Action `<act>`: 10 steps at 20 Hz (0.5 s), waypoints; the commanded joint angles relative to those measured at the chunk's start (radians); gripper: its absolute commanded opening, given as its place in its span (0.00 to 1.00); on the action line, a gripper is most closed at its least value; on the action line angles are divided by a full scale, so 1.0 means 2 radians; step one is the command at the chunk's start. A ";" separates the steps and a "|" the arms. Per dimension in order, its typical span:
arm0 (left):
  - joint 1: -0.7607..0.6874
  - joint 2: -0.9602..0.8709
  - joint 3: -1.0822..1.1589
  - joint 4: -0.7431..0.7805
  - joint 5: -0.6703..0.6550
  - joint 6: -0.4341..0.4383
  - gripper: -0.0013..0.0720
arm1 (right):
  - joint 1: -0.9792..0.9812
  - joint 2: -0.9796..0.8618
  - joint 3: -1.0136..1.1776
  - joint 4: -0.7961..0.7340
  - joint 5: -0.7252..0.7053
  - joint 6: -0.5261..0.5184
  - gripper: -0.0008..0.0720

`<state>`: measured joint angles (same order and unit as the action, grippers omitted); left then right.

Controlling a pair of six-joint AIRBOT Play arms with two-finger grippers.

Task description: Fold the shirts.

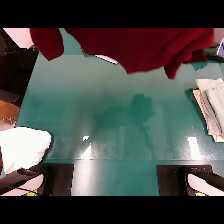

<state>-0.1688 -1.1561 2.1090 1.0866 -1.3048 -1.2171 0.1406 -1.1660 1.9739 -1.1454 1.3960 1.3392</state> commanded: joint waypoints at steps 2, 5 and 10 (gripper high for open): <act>0.001 0.022 -0.031 -0.005 0.008 -0.005 0.05 | 0.000 0.072 -0.097 -0.004 0.038 0.054 0.03; 0.001 -0.017 -0.122 0.000 0.002 -0.002 0.05 | 0.021 0.086 -0.224 -0.004 0.047 0.065 0.03; 0.001 -0.148 -0.219 0.007 0.013 0.008 0.05 | 0.117 0.098 -0.466 -0.003 -0.106 0.069 0.03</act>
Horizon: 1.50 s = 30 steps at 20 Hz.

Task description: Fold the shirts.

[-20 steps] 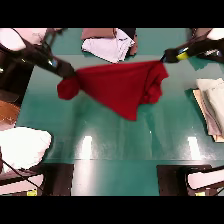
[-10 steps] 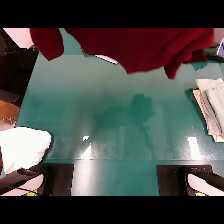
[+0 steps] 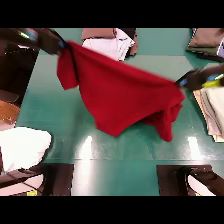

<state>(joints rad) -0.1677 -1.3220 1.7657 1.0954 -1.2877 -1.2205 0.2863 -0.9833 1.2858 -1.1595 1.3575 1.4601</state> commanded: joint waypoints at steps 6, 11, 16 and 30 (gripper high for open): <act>0.000 -0.162 -0.047 0.021 0.049 -0.034 0.44 | 0.064 -0.078 -0.163 0.008 -0.208 0.012 0.03; 0.036 -0.152 0.013 0.041 -0.037 -0.082 1.00 | 0.064 -0.128 -0.089 0.002 -0.186 0.011 0.03; 0.038 -0.075 -0.105 -0.019 -0.039 -0.079 1.00 | 0.064 -0.140 -0.055 0.002 -0.178 0.011 0.03; -0.005 -0.147 -0.330 -0.240 0.210 -0.027 1.00 | 0.064 -0.140 -0.055 0.004 -0.143 0.012 0.03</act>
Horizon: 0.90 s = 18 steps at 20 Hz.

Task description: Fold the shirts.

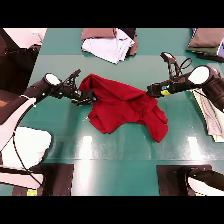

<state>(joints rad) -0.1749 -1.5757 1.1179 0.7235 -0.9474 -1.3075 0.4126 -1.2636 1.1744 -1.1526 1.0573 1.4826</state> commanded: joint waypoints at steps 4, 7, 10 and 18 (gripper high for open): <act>-0.001 -0.022 -0.002 -0.055 0.077 0.017 0.73 | 0.001 0.000 0.000 0.001 0.010 0.001 0.03; 0.000 -0.021 0.017 -0.053 0.079 0.030 0.24 | 0.001 0.000 0.000 0.000 0.018 0.001 0.03; 0.006 -0.009 0.072 -0.010 0.036 0.038 0.05 | 0.001 0.013 -0.015 -0.001 0.025 0.001 0.03; 0.006 0.053 0.205 0.128 -0.110 0.044 0.05 | 0.015 0.140 -0.158 0.043 0.028 -0.004 0.56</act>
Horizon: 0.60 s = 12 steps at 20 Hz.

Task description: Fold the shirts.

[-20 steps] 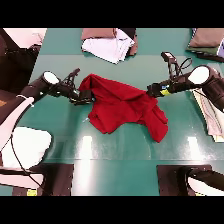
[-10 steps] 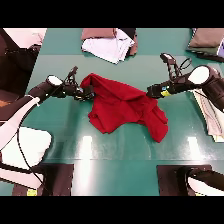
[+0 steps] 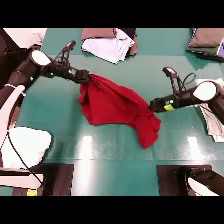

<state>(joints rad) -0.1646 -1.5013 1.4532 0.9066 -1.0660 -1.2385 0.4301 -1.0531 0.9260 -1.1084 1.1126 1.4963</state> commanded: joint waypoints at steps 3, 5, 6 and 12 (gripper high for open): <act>0.001 0.017 0.044 0.041 -0.061 0.008 0.05 | -0.023 0.036 -0.012 0.021 -0.004 -0.013 0.67; 0.001 0.017 0.044 0.040 -0.064 0.008 0.05 | -0.059 0.004 0.014 0.022 0.005 -0.037 0.67; 0.001 0.017 0.044 0.041 -0.064 0.008 0.05 | -0.073 -0.023 0.032 0.023 0.009 -0.055 0.67; 0.001 0.017 0.044 0.041 -0.067 0.006 0.05 | -0.076 -0.212 0.153 0.126 0.064 -0.141 0.91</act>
<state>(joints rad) -0.1631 -1.4677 1.5383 0.9844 -1.1908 -1.2247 0.2810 -1.3254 1.1294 -0.9806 1.1774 1.2980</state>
